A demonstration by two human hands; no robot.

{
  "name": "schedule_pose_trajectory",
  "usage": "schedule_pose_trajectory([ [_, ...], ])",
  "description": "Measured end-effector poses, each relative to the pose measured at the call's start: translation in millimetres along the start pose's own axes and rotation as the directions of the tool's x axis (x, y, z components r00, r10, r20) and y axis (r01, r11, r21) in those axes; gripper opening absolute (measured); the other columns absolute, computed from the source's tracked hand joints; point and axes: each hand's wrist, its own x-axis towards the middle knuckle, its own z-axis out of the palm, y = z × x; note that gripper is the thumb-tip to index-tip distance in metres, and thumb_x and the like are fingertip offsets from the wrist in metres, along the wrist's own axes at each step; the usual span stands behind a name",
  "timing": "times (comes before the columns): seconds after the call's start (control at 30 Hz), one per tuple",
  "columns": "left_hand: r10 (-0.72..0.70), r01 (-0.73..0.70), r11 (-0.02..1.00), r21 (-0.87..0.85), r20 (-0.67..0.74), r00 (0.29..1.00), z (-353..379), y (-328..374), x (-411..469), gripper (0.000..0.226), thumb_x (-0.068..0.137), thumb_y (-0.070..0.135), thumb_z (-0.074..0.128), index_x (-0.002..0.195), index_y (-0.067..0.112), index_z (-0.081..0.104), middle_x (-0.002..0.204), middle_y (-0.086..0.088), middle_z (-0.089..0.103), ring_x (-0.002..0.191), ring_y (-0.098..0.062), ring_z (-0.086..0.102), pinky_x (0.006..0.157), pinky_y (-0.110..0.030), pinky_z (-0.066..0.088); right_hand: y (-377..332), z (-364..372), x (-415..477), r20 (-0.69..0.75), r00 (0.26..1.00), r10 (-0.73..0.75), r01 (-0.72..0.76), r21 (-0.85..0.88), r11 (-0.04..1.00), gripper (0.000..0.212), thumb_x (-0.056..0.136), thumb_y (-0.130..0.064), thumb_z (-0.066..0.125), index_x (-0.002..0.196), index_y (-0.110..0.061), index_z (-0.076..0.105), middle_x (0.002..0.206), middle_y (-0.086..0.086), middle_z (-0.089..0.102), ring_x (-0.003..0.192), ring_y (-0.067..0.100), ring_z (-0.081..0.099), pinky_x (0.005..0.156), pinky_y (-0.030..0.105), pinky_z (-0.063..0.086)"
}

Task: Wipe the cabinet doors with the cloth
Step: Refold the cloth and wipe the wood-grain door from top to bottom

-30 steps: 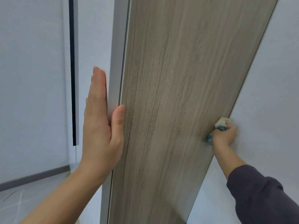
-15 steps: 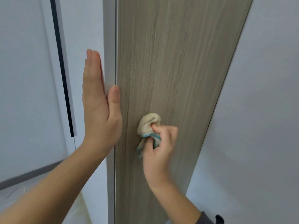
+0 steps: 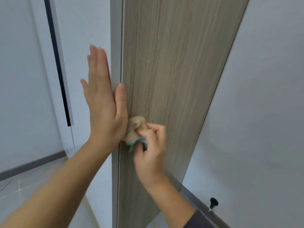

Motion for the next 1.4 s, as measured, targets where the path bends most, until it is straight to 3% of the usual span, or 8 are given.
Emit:
schedule_pose_trajectory([
  [0.17, -0.067, 0.067, 0.998, 0.022, 0.026, 0.997, 3, -17, -50, 0.065, 0.100, 0.012, 0.031, 0.153, 0.022, -0.007, 0.165, -0.005, 0.000, 0.152, -0.020, 0.000, 0.120, -0.058, -0.002, 79, -18, 49, -0.167, 0.948, 0.270, -0.285, -0.071, 0.956, 0.031, 0.071, 0.019, 0.050, 0.095, -0.001, 0.055, 0.102, 0.009, 0.047, 0.090, 0.005, 0.044, 0.081, 0.007, 0.035],
  [0.3, -0.069, 0.069, 0.998, 0.005, 0.012, 0.998, 5, -19, -50, 0.064, 0.100, 0.012, 0.032, 0.153, 0.018, -0.004, 0.164, -0.007, 0.002, 0.152, -0.021, 0.001, 0.120, -0.057, 0.000, 154, -33, 92, -0.256, 0.809, 0.530, -0.571, -0.126, 0.811, 0.023, 0.081, 0.010, 0.050, 0.101, -0.001, 0.052, 0.105, 0.011, 0.051, 0.089, 0.016, 0.047, 0.080, 0.028, 0.042],
  [0.43, -0.070, 0.069, 0.997, 0.015, 0.020, 0.997, 4, -21, -51, 0.063, 0.102, 0.012, 0.034, 0.153, 0.015, -0.003, 0.164, -0.011, 0.003, 0.152, -0.022, 0.002, 0.120, -0.057, 0.001, 201, -50, 118, -0.223, 0.714, 0.664, -0.700, -0.196, 0.687, 0.046, 0.082, 0.005, 0.051, 0.078, -0.036, 0.031, 0.098, 0.000, 0.045, 0.090, 0.014, 0.042, 0.080, 0.029, 0.042],
  [0.57, -0.064, 0.063, 0.998, 0.021, 0.017, 0.998, 5, -21, -51, 0.061, 0.102, 0.016, 0.033, 0.152, 0.016, -0.002, 0.164, -0.012, 0.004, 0.152, -0.023, 0.004, 0.120, -0.059, 0.003, 229, -60, 137, -0.251, 0.579, 0.776, -0.814, -0.231, 0.532, 0.045, 0.087, -0.005, 0.055, 0.075, -0.037, 0.026, 0.106, 0.002, 0.042, 0.097, 0.014, 0.041, 0.090, 0.033, 0.044],
  [0.67, -0.067, 0.067, 0.998, 0.018, 0.013, 0.998, 5, -22, -51, 0.060, 0.102, 0.016, 0.033, 0.152, 0.013, 0.000, 0.163, -0.014, 0.005, 0.152, -0.023, 0.005, 0.118, -0.062, 0.009, 243, -60, 143, -0.380, 0.532, 0.756, -0.843, -0.317, 0.434, 0.009, 0.093, -0.014, 0.051, 0.098, -0.021, 0.049, 0.114, 0.008, 0.050, 0.105, 0.024, 0.049, 0.082, 0.031, 0.042],
  [0.73, -0.061, 0.061, 0.998, 0.021, 0.003, 0.998, 4, -22, -51, 0.060, 0.102, 0.015, 0.034, 0.153, 0.011, 0.002, 0.163, -0.015, 0.007, 0.152, -0.023, 0.005, 0.117, -0.063, 0.011, 251, -63, 146, -0.368, 0.502, 0.783, -0.856, -0.343, 0.388, 0.029, 0.092, -0.014, 0.052, 0.122, -0.014, 0.050, 0.134, 0.015, 0.044, 0.119, 0.033, 0.048, 0.095, 0.040, 0.042],
  [1.1, -0.041, 0.041, 0.999, 0.002, -0.035, 0.999, 8, -24, -52, 0.058, 0.101, 0.015, 0.035, 0.151, 0.011, 0.006, 0.162, -0.014, 0.011, 0.151, -0.022, 0.009, 0.116, -0.064, 0.015, 270, -77, 144, -0.263, 0.541, 0.799, -0.833, -0.295, 0.467, 0.020, 0.096, -0.006, 0.039, 0.113, -0.015, 0.045, 0.094, 0.007, 0.046, 0.078, 0.022, 0.043, 0.076, 0.026, 0.031],
  [1.4, -0.078, 0.078, 0.997, -0.003, -0.029, 0.996, 7, -21, -53, 0.058, 0.103, 0.012, 0.035, 0.153, 0.006, 0.006, 0.163, -0.015, 0.008, 0.152, -0.022, 0.007, 0.117, -0.062, 0.012, 194, -58, 59, -0.081, 0.714, 0.695, -0.699, -0.028, 0.714, 0.035, 0.084, -0.004, 0.060, 0.113, -0.023, 0.054, 0.108, 0.002, 0.062, 0.101, 0.023, 0.062, 0.089, 0.039, 0.051],
])
